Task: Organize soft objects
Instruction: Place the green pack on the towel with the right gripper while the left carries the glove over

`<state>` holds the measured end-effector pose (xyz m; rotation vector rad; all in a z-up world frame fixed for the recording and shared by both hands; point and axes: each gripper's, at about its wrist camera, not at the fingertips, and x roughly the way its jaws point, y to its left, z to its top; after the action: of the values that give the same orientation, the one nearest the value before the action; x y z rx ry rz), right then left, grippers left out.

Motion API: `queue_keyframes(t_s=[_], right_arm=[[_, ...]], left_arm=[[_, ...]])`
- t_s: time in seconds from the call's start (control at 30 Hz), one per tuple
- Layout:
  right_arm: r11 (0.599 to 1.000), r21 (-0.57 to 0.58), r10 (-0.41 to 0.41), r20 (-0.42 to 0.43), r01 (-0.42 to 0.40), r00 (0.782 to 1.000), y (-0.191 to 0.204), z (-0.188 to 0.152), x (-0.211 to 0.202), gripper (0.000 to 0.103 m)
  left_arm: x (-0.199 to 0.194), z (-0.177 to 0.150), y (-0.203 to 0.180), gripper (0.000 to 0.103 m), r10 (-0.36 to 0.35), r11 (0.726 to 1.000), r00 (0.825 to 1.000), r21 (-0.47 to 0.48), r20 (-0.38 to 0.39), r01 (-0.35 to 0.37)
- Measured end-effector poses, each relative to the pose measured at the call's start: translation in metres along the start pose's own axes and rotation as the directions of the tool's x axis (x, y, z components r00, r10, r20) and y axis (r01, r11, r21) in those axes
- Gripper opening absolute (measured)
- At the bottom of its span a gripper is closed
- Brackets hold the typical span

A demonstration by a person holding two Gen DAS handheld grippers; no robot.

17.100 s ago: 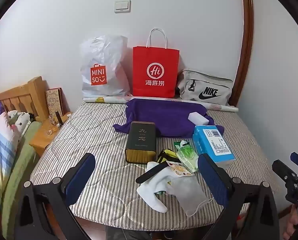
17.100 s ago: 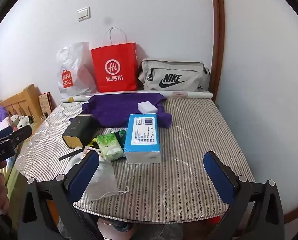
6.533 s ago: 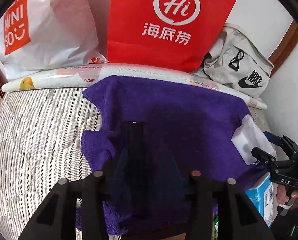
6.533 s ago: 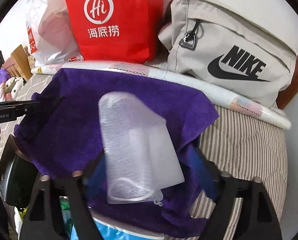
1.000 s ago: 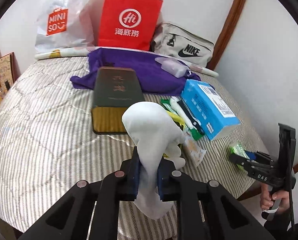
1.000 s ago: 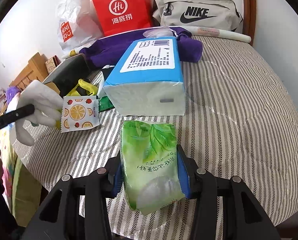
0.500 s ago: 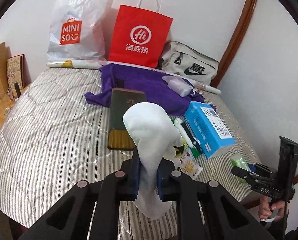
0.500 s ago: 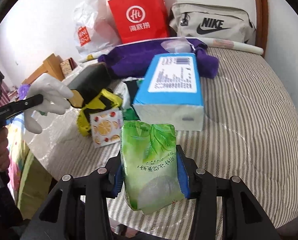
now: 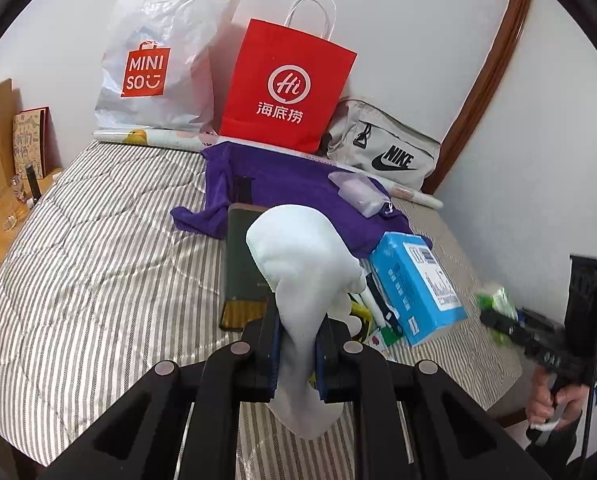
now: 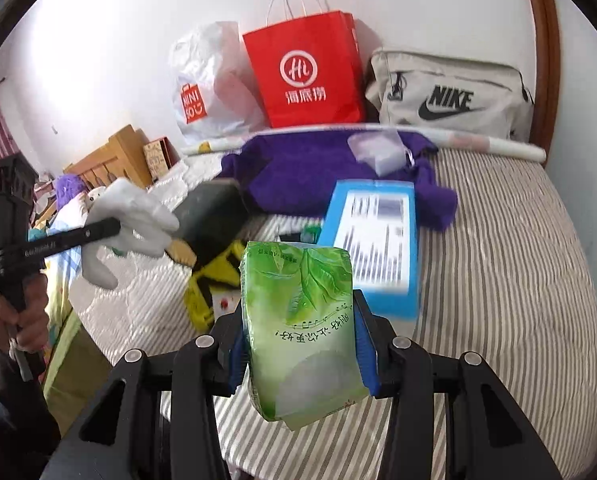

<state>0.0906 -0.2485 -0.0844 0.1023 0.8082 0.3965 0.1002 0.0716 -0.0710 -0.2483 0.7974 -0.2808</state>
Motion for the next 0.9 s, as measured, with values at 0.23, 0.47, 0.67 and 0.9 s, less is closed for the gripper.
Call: queue_keyframes(t_s=[0.23, 0.47, 0.67, 0.9], right_arm=[[1.0, -0.001, -0.024, 0.024, 0.024, 0.999, -0.024, 0.061, 0.032, 0.045], [0.998, -0.006, -0.066, 0.015, 0.066, 0.998, -0.042, 0.102, 0.068, 0.045], [0.997, 0.002, -0.077, -0.038, 0.077, 0.996, -0.057, 0.122, 0.105, 0.045], [0.997, -0.003, -0.079, -0.083, 0.079, 0.993, -0.07, 0.138, 0.144, 0.045]], left_arm=[[0.002, 0.009, 0.007, 0.013, 0.003, 1.0, 1.0, -0.023, 0.002, -0.003], [0.009, 0.027, 0.013, 0.013, 0.035, 0.999, 0.999, -0.032, 0.008, -0.035], [0.028, 0.05, 0.014, 0.013, 0.015, 0.998, 1.0, -0.057, -0.013, -0.016], [0.04, 0.068, 0.012, 0.013, 0.021, 0.999, 1.0, -0.045, -0.018, -0.022]])
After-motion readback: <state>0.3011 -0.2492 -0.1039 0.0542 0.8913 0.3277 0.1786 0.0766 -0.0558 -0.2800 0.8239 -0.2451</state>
